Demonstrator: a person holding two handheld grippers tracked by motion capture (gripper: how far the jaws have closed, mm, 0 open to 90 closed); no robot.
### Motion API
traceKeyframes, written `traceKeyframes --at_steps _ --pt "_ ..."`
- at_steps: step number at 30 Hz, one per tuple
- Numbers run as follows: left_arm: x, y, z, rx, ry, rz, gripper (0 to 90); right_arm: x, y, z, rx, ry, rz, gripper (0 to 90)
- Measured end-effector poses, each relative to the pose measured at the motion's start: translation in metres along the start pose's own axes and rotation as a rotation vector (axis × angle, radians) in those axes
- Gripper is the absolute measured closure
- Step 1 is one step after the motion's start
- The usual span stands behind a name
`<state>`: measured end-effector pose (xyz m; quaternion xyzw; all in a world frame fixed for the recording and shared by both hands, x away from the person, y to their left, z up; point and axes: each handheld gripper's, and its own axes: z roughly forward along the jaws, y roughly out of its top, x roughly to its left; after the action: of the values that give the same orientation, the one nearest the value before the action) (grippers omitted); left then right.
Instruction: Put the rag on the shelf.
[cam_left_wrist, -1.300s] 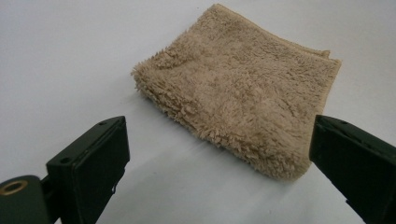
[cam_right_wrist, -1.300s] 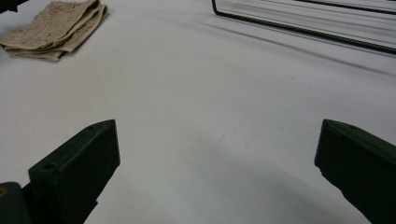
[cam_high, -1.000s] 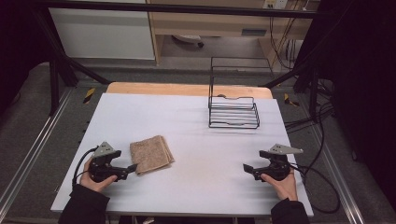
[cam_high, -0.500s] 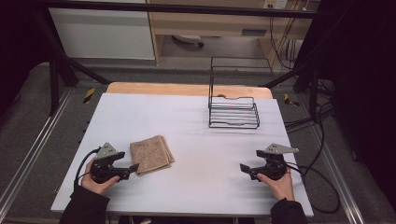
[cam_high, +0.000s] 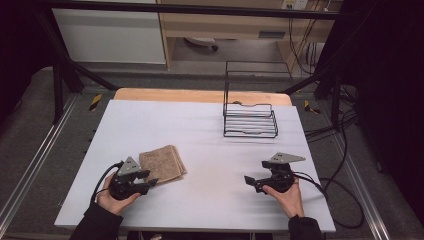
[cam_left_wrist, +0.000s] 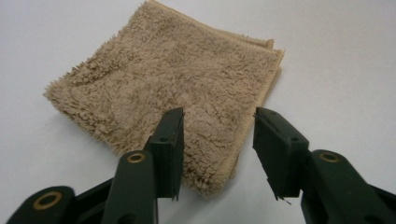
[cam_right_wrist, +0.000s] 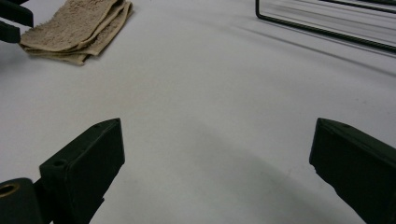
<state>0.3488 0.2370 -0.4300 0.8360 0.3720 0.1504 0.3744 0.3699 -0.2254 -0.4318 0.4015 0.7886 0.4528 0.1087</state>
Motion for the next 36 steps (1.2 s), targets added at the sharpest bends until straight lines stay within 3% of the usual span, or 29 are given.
traceKeyframes --at_steps 8,9,14,15,21,24,26,27,31,36 --pt "-0.002 -0.001 0.009 0.047 0.014 -0.004 64.8 0.017 0.011 0.012 0.009 0.023 -0.016 6.6" --pt "-0.002 -0.001 0.010 0.053 0.017 -0.005 65.8 0.025 0.016 0.019 0.011 0.028 -0.017 7.4" --pt "-0.005 -0.001 0.011 0.064 0.027 -0.004 66.0 0.040 0.025 0.032 0.021 0.034 -0.035 9.0" --pt "-0.006 -0.001 0.012 0.068 0.028 -0.001 65.1 0.049 0.032 0.042 0.028 0.042 -0.050 10.2" --pt "-0.008 -0.002 0.015 0.079 0.026 -0.004 64.3 0.072 0.046 0.063 0.039 0.068 -0.078 14.3" --pt "-0.009 -0.002 0.016 0.085 0.031 -0.002 65.6 0.089 0.057 0.084 0.049 0.094 -0.093 20.2" --pt "-0.009 -0.001 0.017 0.089 0.038 0.005 66.3 0.092 0.059 0.090 0.053 0.093 -0.098 21.5" --pt "-0.010 -0.001 0.017 0.091 0.040 0.009 68.5 0.098 0.062 0.102 0.061 0.097 -0.092 25.3" --pt "-0.009 -0.001 0.017 0.100 0.057 0.012 80.3 0.106 0.065 0.122 0.085 0.111 -0.092 35.7" --pt "-0.005 0.001 0.016 0.108 0.044 -0.001 83.9 0.112 0.066 0.138 0.103 0.120 -0.098 44.1"
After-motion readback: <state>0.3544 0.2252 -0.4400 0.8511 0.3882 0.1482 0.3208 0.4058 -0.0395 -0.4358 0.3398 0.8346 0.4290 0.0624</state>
